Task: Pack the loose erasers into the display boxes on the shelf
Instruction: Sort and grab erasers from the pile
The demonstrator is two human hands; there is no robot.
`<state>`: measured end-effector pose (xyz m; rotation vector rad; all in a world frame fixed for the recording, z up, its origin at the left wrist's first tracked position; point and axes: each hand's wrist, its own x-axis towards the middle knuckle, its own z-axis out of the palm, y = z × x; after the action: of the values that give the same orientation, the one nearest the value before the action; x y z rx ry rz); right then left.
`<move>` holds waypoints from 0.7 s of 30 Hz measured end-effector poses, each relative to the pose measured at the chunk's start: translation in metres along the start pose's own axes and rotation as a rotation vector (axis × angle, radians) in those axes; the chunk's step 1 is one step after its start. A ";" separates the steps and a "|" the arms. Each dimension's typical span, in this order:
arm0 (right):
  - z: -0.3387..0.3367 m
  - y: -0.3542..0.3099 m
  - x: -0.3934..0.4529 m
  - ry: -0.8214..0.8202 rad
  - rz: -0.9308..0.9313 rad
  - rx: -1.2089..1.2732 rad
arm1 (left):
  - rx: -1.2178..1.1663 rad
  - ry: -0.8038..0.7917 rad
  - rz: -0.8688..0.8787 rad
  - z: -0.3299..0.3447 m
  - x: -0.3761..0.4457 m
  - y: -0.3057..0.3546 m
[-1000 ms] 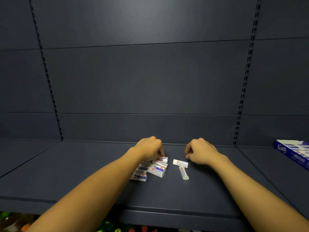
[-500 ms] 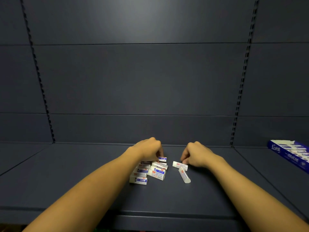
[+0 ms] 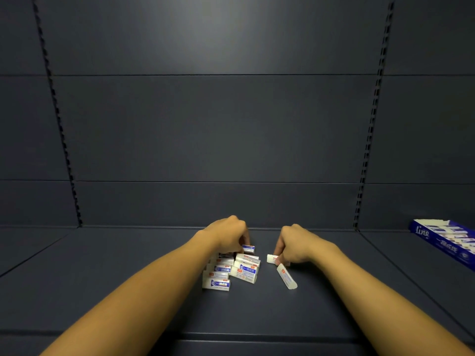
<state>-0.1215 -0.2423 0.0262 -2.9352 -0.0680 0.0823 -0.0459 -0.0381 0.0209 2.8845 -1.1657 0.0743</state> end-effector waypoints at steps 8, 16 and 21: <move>-0.005 -0.009 -0.004 0.116 0.005 -0.156 | -0.010 0.041 -0.012 -0.003 0.000 -0.002; -0.015 0.002 -0.012 0.238 0.084 -0.212 | -0.049 0.123 -0.007 -0.014 0.005 -0.002; -0.020 0.012 -0.026 0.310 0.167 -0.246 | -0.057 0.223 0.012 -0.021 0.012 0.008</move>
<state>-0.1460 -0.2588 0.0444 -3.1514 0.2296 -0.3827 -0.0438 -0.0508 0.0421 2.7337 -1.1246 0.3474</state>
